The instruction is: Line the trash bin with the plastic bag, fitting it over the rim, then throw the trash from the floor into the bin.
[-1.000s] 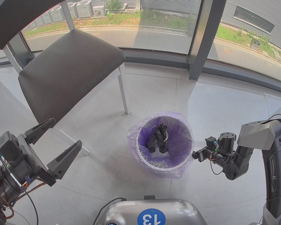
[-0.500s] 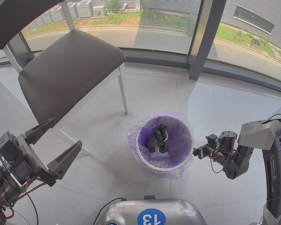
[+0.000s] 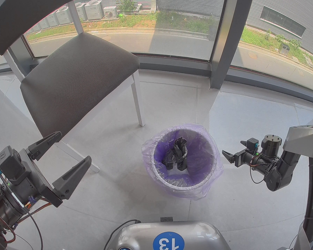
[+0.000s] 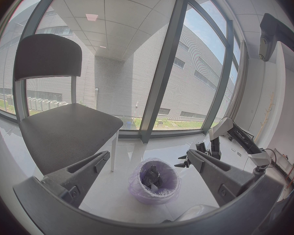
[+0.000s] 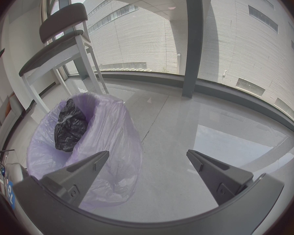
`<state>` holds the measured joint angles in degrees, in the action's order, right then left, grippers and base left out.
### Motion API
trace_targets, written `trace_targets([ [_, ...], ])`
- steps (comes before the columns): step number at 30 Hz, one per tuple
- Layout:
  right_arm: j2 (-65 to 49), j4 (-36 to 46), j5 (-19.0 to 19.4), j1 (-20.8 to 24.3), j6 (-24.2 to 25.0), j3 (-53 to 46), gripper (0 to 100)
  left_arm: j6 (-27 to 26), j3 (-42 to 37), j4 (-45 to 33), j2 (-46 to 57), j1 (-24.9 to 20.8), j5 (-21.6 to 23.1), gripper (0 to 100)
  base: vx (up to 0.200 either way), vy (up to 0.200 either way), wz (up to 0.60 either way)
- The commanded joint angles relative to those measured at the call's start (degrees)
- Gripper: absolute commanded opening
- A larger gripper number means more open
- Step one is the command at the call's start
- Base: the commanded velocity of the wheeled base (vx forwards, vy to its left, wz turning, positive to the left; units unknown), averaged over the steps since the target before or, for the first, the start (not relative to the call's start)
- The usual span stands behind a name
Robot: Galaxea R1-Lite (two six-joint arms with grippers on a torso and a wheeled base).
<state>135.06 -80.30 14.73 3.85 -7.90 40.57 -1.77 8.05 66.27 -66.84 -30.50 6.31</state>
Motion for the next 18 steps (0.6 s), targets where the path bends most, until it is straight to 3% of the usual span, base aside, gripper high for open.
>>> trace_targets([
  [1,-2.5,0.0,0.0,-0.3,0.1,-0.2,100,0.0,-0.1,-0.3,-0.6,0.0,-0.1,100,0.000,0.000,0.00],
  [11,-10.5,4.4,-0.7,1.3,1.4,-2.6,100,0.4,-1.4,0.0,-9.8,0.4,-0.4,100,0.000,0.000,0.00],
  [18,-17.0,5.3,-3.0,2.4,3.2,-3.8,100,0.7,6.1,8.8,-32.7,2.6,-1.2,100,0.000,0.000,0.00],
])
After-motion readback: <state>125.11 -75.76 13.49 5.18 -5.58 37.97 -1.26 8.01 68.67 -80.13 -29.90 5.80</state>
